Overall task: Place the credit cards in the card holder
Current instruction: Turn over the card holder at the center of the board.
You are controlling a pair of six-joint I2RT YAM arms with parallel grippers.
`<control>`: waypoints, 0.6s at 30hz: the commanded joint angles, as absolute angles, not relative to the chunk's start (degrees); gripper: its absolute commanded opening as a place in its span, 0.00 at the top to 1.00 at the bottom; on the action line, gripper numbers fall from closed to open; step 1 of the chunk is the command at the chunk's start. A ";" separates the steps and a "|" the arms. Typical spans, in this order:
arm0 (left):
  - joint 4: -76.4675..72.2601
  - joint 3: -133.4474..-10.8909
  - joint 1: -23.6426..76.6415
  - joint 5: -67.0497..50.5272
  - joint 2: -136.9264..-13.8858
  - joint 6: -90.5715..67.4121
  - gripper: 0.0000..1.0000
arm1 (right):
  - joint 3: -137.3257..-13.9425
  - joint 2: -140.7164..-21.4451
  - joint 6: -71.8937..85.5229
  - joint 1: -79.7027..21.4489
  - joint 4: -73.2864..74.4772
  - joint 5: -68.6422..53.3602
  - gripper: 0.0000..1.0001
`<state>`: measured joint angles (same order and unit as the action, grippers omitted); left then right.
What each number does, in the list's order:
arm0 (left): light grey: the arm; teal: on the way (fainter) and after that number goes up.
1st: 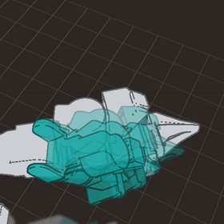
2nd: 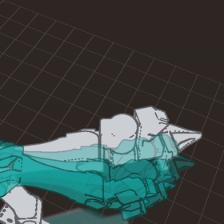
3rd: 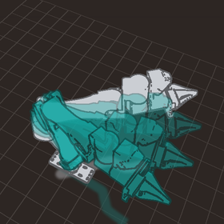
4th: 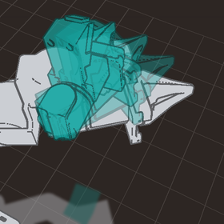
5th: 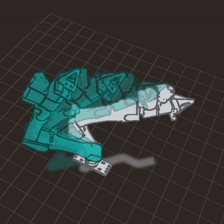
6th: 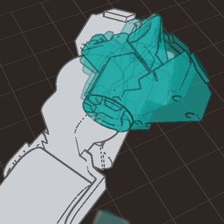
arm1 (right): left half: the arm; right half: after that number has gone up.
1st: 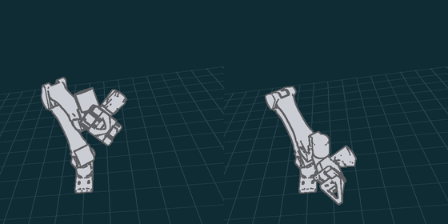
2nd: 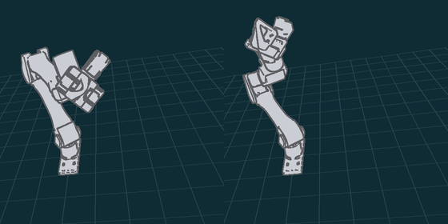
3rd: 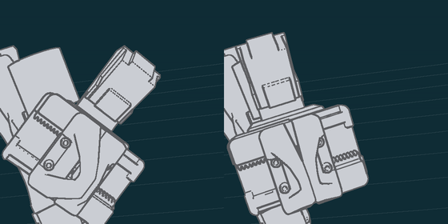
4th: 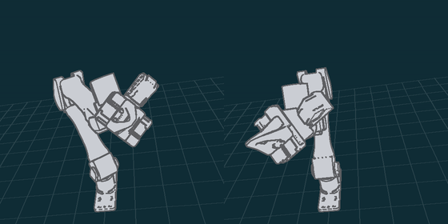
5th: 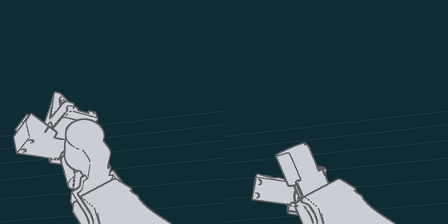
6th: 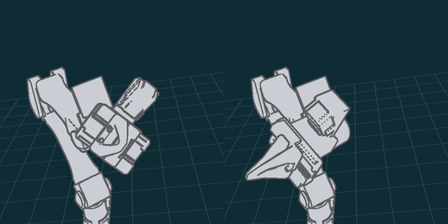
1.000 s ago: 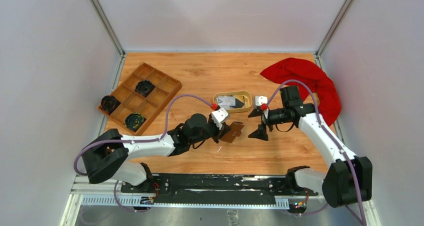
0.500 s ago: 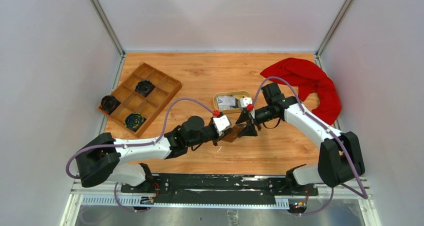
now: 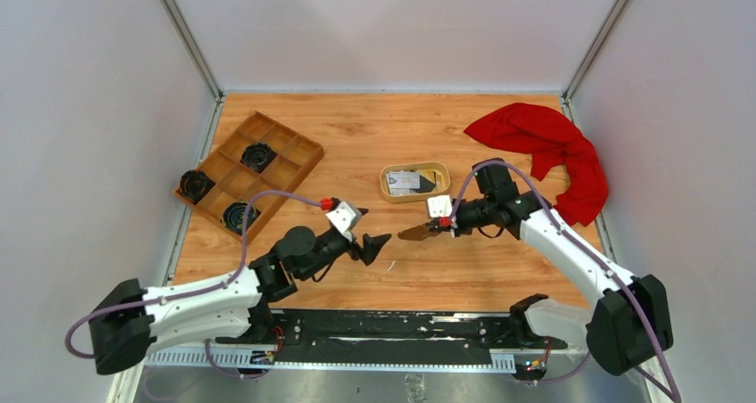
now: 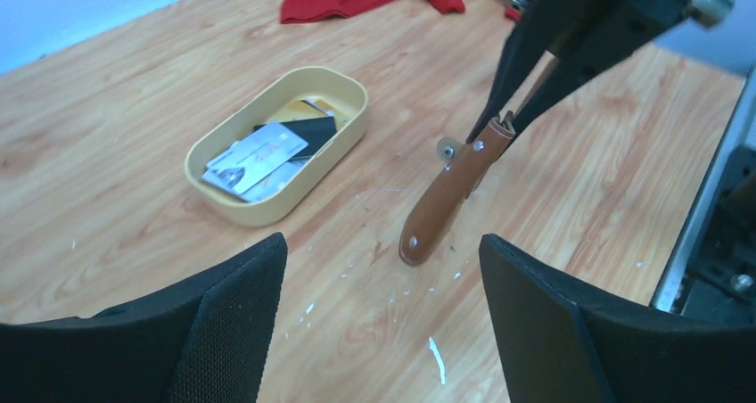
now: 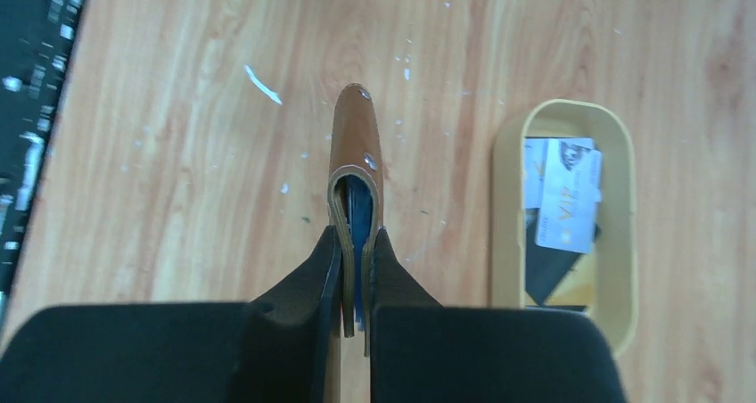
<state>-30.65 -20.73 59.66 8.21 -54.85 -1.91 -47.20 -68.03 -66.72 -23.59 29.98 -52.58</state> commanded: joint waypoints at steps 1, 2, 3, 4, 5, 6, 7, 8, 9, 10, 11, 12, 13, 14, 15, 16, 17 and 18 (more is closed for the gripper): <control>-28.08 -15.71 57.65 13.13 -44.82 -11.38 0.15 | -43.92 -66.06 -66.05 -27.55 16.97 -37.60 1.00; -26.80 -15.15 57.39 12.66 -43.55 -12.46 0.15 | -42.27 -66.31 -66.90 -28.68 14.15 -34.63 1.00; -25.97 -14.68 57.39 12.15 -42.83 -13.35 0.15 | -40.46 -66.53 -68.73 -30.15 11.15 -32.06 1.00; -25.70 -14.08 57.37 11.77 -42.51 -14.16 0.15 | -38.71 -66.94 -69.71 -31.86 8.26 -28.83 1.00; -25.73 -13.66 57.39 11.52 -42.62 -15.00 0.15 | -37.09 -67.54 -69.87 -33.61 4.90 -25.48 1.00; -25.73 -13.36 57.35 11.37 -42.84 -15.62 0.15 | -34.98 -67.86 -70.09 -35.78 1.36 -21.98 1.00; -25.75 -13.16 57.38 11.39 -43.27 -16.06 0.15 | -32.63 -68.01 -70.93 -37.95 -3.44 -18.23 1.00; -25.75 -13.04 57.38 11.41 -43.71 -16.42 0.15 | -30.01 -68.16 -72.44 -40.28 -8.08 -14.91 1.00; -25.82 -13.06 57.37 11.39 -44.23 -16.59 0.15 | -26.53 -68.26 -74.76 -42.37 -13.31 -11.82 1.00; -25.84 -13.16 57.37 11.34 -44.67 -16.60 0.15 | -24.16 -68.22 -76.14 -44.18 -16.56 -9.51 1.00; -25.80 -13.37 57.39 11.20 -45.23 -16.42 0.15 | -22.14 -68.08 -77.38 -45.81 -18.98 -7.88 1.00; -25.78 -13.53 57.34 11.06 -45.71 -16.31 0.15 | -20.84 -67.35 -78.07 -46.91 -19.13 -7.09 0.99; -25.78 -13.68 57.39 10.90 -46.04 -16.20 0.15 | -20.07 -66.64 -78.40 -47.89 -17.74 -7.12 0.96; -25.78 -13.83 57.39 10.72 -46.21 -16.11 0.15 | -19.56 -65.83 -78.16 -48.32 -15.57 -7.32 0.90; -25.76 -13.88 57.35 10.60 -46.38 -16.09 0.15 | -19.68 -65.09 -77.86 -48.56 -12.55 -7.78 0.83; -25.83 -13.89 57.30 10.49 -46.45 -16.08 0.15 | -20.14 -64.58 -77.50 -48.67 -8.46 -8.41 0.74; -25.83 -13.82 57.29 10.46 -46.63 -16.08 0.15 | -20.60 -64.10 -76.85 -48.67 -4.78 -9.40 0.65; -25.84 -13.78 57.36 10.47 -46.72 -16.15 0.15 | -21.09 -63.65 -76.23 -48.73 -1.36 -10.79 0.55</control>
